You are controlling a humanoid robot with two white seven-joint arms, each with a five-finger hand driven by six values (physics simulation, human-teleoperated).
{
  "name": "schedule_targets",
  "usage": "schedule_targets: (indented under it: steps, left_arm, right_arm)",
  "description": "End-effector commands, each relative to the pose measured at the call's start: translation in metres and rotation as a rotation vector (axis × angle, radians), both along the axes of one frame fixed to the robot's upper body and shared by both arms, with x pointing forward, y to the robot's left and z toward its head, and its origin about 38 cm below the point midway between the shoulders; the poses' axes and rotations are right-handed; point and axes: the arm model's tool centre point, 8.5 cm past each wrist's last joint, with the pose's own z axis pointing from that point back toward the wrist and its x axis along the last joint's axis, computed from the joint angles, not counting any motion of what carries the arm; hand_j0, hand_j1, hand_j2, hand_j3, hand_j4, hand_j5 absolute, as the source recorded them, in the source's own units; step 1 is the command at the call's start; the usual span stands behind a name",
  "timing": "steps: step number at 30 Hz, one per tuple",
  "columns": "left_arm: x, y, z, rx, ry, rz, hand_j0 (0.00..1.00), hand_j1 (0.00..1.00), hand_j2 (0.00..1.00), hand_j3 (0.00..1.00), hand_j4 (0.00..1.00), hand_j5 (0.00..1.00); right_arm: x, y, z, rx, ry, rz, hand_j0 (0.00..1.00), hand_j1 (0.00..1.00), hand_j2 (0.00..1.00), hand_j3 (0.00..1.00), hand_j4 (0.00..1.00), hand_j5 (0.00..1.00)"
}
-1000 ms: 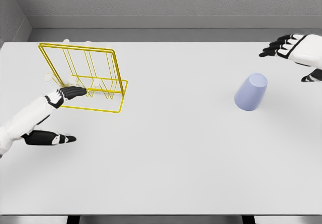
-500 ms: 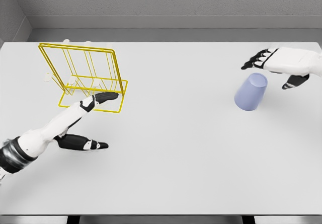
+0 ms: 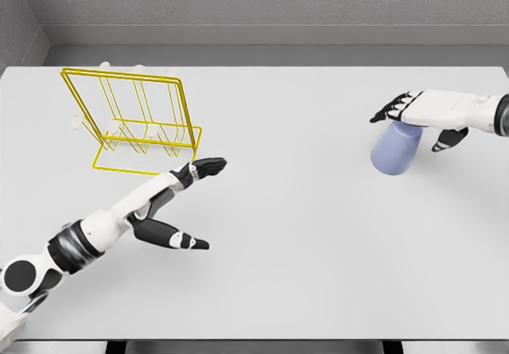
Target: Place the cup on the cup holder with both arms
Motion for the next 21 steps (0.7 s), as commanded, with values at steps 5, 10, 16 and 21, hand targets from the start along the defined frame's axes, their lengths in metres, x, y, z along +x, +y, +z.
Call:
schedule_targets:
  steps: [5,10,16,21]
  left_arm:
    - [0.015,0.018,-0.035,-0.013,0.135,0.103,1.00,1.00,1.00,1.00,1.00,1.00]
    - [0.012,0.015,-0.039,0.001,0.143,0.090,1.00,1.00,1.00,1.00,1.00,1.00]
    - [0.011,0.007,-0.046,-0.011,0.161,0.082,1.00,1.00,1.00,1.00,1.00,1.00]
    - [0.012,0.006,-0.053,-0.014,0.182,0.090,1.00,1.00,1.00,1.00,1.00,1.00]
  right_arm:
    - [0.001,0.010,-0.003,0.014,0.001,0.016,1.00,1.00,1.00,1.00,1.00,1.00]
    - [-0.001,0.018,0.001,0.016,-0.010,0.041,0.98,0.98,0.98,0.98,0.98,0.98]
    - [-0.002,0.018,-0.002,0.014,-0.002,0.044,0.87,0.87,0.87,0.87,0.87,0.87]
    - [-0.002,0.017,-0.003,0.011,0.001,0.040,0.87,0.87,0.87,0.87,0.87,0.87]
